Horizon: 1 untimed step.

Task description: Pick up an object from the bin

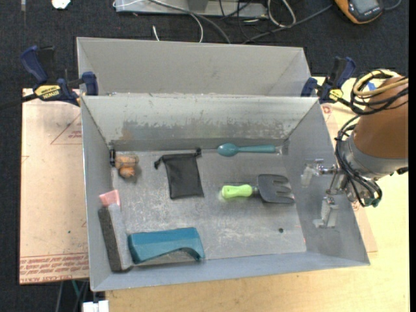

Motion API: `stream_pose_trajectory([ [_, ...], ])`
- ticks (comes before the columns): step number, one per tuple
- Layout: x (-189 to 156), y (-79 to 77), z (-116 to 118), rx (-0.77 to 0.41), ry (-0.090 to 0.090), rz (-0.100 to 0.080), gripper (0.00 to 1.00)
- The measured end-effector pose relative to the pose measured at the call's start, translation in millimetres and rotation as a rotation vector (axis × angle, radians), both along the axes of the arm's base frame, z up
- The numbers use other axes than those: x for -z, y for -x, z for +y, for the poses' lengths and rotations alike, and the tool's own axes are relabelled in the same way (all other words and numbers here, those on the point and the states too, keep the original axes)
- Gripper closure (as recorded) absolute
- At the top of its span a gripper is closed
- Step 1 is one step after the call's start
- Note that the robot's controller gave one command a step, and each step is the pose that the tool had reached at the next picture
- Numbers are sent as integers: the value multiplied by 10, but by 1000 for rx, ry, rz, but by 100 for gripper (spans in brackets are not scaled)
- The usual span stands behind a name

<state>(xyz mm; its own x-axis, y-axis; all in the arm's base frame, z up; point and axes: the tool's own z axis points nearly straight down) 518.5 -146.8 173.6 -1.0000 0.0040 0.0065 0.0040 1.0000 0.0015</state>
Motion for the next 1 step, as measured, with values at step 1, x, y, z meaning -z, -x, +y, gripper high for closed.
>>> stream_pose_trajectory([
  [1, -44, -18, 9, -5, 2, -7, 0],
])
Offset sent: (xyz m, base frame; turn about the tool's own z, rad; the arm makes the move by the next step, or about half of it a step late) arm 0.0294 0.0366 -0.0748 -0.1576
